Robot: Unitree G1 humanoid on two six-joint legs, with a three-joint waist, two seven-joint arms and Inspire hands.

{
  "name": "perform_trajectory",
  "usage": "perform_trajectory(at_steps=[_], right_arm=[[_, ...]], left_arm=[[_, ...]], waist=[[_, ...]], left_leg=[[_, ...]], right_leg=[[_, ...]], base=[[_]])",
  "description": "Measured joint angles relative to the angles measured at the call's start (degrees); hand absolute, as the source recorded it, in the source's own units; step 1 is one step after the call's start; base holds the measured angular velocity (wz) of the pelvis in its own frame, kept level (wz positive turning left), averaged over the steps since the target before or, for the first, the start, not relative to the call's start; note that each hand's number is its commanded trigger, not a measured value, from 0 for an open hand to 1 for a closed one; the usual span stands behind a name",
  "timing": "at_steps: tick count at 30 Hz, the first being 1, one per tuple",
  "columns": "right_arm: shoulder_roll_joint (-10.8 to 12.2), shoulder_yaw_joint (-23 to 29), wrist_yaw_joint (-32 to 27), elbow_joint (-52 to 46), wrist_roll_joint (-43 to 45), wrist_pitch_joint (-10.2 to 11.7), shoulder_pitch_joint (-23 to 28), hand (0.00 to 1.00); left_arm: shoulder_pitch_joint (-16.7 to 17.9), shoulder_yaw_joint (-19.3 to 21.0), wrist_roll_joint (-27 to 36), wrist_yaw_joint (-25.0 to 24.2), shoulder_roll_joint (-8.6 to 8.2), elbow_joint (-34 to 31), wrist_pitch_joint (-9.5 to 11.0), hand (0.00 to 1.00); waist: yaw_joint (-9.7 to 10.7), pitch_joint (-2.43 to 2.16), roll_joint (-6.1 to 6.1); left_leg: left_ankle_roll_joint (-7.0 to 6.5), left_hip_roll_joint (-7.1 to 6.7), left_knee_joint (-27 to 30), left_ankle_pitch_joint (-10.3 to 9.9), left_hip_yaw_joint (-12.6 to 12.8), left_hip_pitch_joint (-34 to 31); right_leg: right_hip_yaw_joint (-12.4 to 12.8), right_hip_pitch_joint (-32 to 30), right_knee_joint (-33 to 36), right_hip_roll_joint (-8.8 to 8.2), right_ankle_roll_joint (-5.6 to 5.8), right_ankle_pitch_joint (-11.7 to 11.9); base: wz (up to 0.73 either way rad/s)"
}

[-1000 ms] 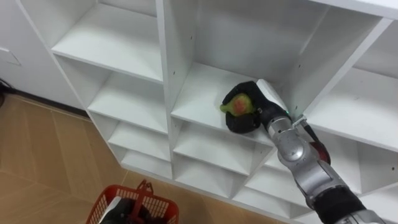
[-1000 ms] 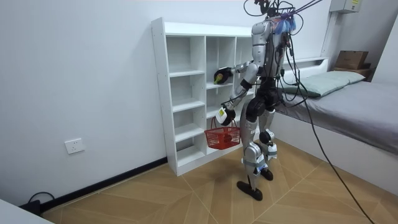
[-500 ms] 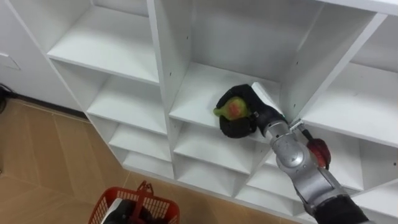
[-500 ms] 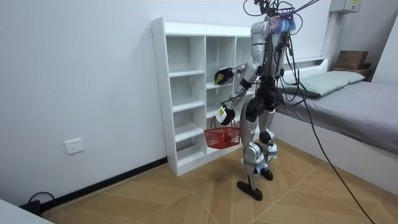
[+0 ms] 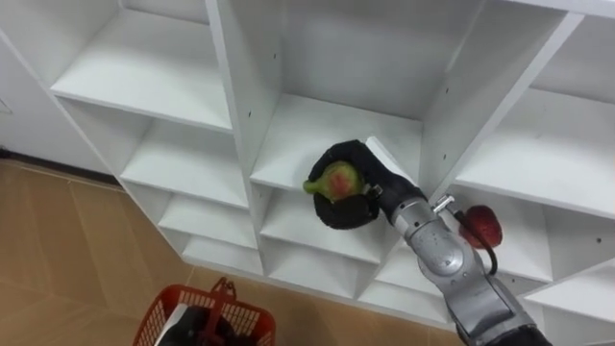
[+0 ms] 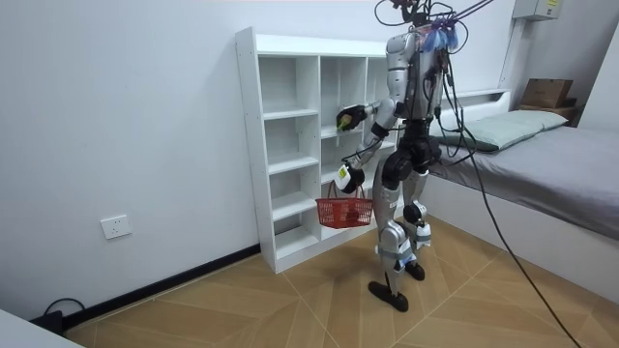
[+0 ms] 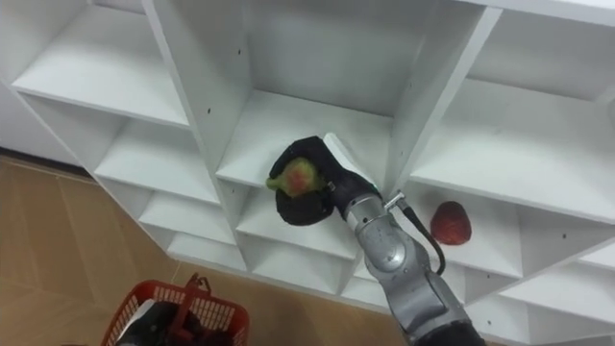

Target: Collect fruits from the closet

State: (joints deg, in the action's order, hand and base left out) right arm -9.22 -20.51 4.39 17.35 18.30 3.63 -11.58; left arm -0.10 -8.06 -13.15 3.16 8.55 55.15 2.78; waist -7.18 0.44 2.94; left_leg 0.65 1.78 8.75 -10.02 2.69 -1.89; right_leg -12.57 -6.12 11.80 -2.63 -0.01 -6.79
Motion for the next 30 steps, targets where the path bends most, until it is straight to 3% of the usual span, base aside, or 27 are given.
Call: perform_trajectory(at_steps=[7,16,27,30], right_arm=[[0.0,-0.8,4.5,-2.0,0.2,0.0,2.0,1.00],[-0.1,-0.8,5.2,-2.3,-0.1,0.0,6.2,1.00],[0.3,-3.6,6.4,2.9,-0.5,0.0,7.8,1.00],[0.4,-3.5,6.3,3.5,-0.2,0.0,7.8,1.00]], left_arm=[[0.2,0.0,0.0,-0.4,0.26,0.1,0.0,1.00],[0.1,-0.2,2.0,0.1,0.26,0.0,0.1,1.00],[-3.5,-1.4,2.6,0.2,-1.45,-0.3,0.2,1.00],[-3.8,-1.7,2.7,0.6,-1.56,-2.9,0.3,1.00]], waist=[[0.8,-0.01,0.27],[0.9,0.05,0.17],[1.5,0.22,0.38],[2.2,0.38,0.12]], left_leg=[[0.00,-0.01,0.0,0.0,0.1,-0.1],[-0.01,-0.03,0.0,0.0,0.5,0.0],[-0.02,-0.05,0.4,0.0,0.4,-1.3],[-0.02,-0.05,0.8,0.0,0.4,-2.4]], right_leg=[[0.4,0.0,-0.1,0.01,0.00,0.0],[1.3,-0.3,0.1,0.10,0.00,0.0],[1.5,-1.7,0.8,0.09,0.00,0.0],[1.5,-2.6,0.9,0.07,-0.03,0.0]], base=[[0.00],[-0.03],[0.00],[0.00]])
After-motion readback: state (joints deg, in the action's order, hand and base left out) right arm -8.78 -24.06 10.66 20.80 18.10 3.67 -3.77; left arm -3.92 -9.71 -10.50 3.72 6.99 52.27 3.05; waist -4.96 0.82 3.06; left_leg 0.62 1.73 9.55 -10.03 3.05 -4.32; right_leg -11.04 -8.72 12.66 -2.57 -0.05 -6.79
